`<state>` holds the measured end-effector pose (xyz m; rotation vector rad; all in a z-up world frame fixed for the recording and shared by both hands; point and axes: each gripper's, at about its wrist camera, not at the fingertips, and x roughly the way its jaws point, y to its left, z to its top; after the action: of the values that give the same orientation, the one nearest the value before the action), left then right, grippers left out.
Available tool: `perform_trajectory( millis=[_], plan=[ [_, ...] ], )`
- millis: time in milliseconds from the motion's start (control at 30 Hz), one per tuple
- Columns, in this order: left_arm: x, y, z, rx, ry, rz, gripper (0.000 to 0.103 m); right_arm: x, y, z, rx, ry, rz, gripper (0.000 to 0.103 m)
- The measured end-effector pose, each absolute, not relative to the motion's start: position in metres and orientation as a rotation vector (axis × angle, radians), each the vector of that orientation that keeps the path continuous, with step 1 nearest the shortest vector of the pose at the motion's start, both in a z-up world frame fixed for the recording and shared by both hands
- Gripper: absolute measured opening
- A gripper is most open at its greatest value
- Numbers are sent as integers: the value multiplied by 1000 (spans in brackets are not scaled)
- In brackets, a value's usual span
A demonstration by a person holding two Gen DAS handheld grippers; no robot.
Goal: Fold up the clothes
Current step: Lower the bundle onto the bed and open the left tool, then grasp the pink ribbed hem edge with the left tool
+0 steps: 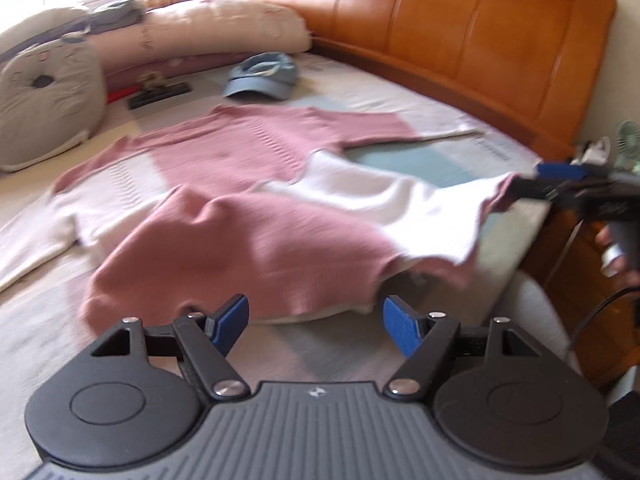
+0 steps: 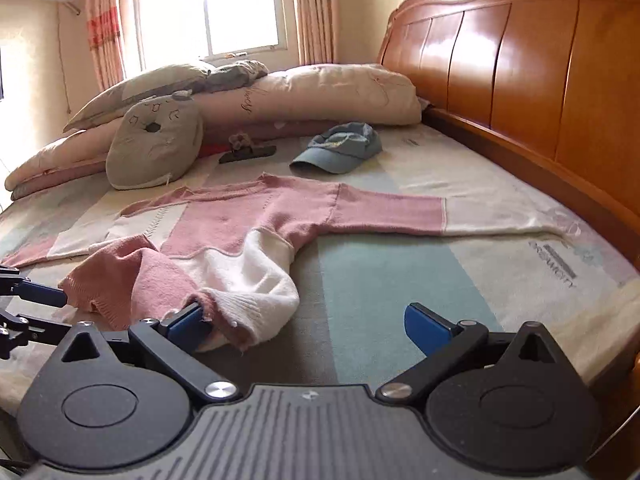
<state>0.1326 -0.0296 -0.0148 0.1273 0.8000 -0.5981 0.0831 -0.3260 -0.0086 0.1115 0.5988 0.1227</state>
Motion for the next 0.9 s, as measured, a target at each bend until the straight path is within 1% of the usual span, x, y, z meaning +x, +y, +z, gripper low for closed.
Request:
perform_trajectory(
  millis=[167, 367, 567, 700, 800, 900],
  plan=[
    [140, 5, -29, 111, 820, -486, 75, 84, -301, 4, 53, 583, 177, 103],
    [163, 44, -52, -45, 857, -423, 75, 86, -270, 18, -16, 568, 245, 103],
    [177, 68, -87, -155, 921, -370, 75, 104, -234, -9, -59, 664, 364, 103],
    [186, 84, -89, -225, 885, -382, 75, 116, -209, -27, -87, 727, 443, 103],
    [201, 95, -92, -299, 871, -378, 81, 125, -197, -39, -96, 764, 476, 103],
    [215, 107, -96, -373, 855, -375, 82, 134, -198, -46, -69, 791, 477, 103]
  ],
)
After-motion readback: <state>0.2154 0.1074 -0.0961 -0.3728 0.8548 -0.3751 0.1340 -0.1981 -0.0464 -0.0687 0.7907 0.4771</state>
